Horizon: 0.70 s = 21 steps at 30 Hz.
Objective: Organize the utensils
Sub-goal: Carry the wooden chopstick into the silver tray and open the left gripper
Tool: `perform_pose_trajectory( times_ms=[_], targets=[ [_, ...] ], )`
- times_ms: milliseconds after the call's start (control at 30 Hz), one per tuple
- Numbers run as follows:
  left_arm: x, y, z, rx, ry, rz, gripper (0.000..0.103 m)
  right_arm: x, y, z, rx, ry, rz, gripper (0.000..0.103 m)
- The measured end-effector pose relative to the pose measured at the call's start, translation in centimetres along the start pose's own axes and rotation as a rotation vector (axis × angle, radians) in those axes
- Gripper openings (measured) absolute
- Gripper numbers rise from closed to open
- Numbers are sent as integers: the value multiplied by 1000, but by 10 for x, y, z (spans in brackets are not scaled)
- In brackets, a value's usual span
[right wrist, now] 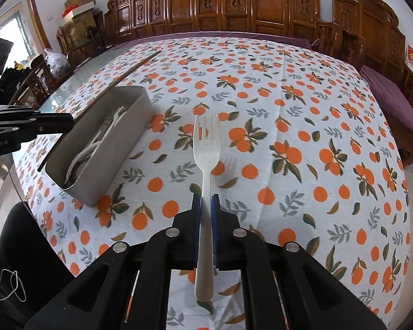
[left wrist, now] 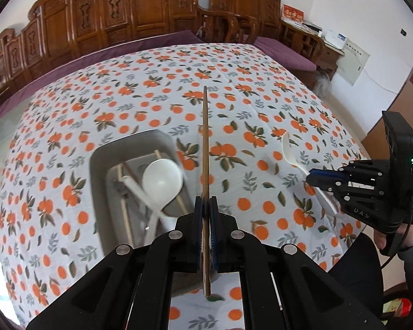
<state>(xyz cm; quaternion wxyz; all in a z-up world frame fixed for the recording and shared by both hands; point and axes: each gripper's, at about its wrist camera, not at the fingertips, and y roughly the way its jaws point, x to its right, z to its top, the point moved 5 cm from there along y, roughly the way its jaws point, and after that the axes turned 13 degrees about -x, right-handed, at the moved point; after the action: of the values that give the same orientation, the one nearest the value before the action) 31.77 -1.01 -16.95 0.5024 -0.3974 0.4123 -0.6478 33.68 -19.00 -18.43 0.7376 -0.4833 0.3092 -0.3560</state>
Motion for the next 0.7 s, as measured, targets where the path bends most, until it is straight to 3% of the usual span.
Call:
perform_pose_trajectory(
  times_ms=[433,700],
  targets=[
    [-55,14,-24,-37,-97,30,4,-19,1,7,-5,-24,7,9],
    [-67,35,-29,-84,-123,31,4,-20,4,7,-17,-25,3,9]
  ],
)
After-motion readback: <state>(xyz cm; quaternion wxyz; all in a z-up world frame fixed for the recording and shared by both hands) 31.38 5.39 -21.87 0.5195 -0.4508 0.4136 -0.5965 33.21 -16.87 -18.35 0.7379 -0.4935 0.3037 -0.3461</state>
